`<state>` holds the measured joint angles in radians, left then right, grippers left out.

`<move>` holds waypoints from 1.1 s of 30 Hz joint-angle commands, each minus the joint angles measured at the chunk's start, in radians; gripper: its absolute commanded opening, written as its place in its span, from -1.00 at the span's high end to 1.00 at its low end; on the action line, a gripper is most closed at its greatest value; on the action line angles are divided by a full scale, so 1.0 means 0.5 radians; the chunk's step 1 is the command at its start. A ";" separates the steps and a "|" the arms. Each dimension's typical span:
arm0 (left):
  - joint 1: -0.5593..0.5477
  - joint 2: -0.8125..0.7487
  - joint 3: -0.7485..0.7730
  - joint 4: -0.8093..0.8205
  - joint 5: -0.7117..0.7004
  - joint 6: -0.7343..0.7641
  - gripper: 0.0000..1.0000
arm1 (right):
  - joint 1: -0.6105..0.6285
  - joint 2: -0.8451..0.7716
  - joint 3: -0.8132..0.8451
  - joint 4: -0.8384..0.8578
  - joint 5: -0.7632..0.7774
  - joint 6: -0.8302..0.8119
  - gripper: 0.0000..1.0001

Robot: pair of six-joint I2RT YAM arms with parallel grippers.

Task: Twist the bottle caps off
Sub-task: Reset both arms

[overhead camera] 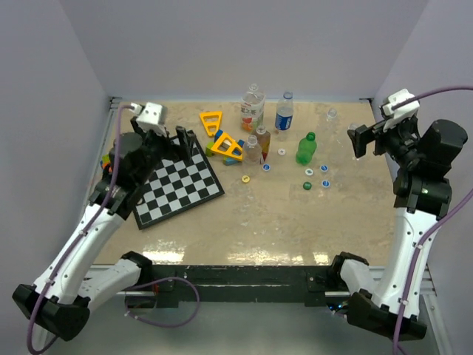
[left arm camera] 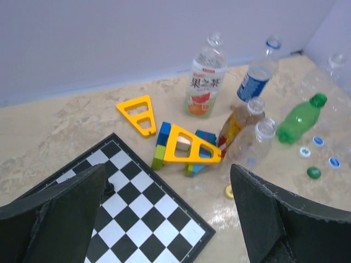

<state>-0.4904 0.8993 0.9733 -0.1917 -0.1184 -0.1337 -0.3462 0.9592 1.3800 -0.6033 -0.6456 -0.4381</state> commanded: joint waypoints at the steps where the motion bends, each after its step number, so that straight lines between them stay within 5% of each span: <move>1: 0.266 0.134 0.347 -0.061 0.491 -0.318 -1.00 | -0.004 -0.154 0.041 0.298 -0.071 0.458 -0.96; 17: 0.266 0.008 0.667 -0.399 0.507 -0.248 -1.00 | -0.004 -0.326 0.170 0.440 0.355 0.953 -0.96; 33: 0.266 -0.068 0.707 -0.540 0.519 -0.248 -1.00 | -0.004 -0.430 0.164 0.418 0.439 0.956 -0.96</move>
<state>-0.3603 0.8841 1.2964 -0.4500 0.1314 -0.2661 -0.3462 0.7670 1.4479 -0.4034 -0.4355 0.0341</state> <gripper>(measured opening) 0.997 0.982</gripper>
